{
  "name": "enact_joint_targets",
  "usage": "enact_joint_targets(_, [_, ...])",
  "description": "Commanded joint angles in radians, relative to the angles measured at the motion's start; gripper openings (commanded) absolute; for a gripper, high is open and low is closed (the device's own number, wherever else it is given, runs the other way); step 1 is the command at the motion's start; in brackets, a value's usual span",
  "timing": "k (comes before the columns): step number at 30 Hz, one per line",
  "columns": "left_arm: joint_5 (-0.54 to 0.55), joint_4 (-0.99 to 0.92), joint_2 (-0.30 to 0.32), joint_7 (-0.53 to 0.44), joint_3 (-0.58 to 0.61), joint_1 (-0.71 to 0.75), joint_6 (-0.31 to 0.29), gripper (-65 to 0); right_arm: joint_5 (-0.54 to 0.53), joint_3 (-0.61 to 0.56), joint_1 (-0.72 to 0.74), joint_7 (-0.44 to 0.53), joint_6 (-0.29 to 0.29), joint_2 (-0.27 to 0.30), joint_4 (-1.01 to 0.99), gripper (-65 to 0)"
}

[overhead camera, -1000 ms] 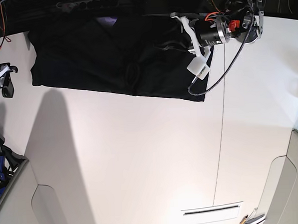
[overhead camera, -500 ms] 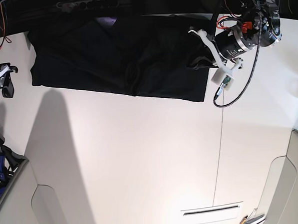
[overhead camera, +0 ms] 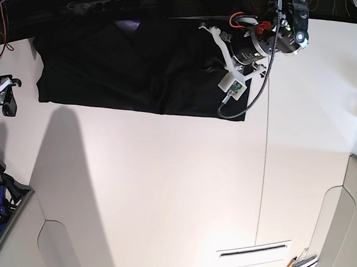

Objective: Fold the T-shirt properly
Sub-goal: 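Carry the strip end with the left gripper toward the right gripper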

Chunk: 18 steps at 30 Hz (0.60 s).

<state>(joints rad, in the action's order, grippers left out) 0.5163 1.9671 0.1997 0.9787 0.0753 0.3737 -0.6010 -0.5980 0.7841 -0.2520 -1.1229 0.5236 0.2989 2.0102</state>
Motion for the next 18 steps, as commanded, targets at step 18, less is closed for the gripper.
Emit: enact_joint_targets(18, [0.213,0.148,0.003,0.099,0.16,-0.006,-0.04,-65.0,-0.002,0.006,0.005,0.02,-0.004,0.017,0.013,-37.2])
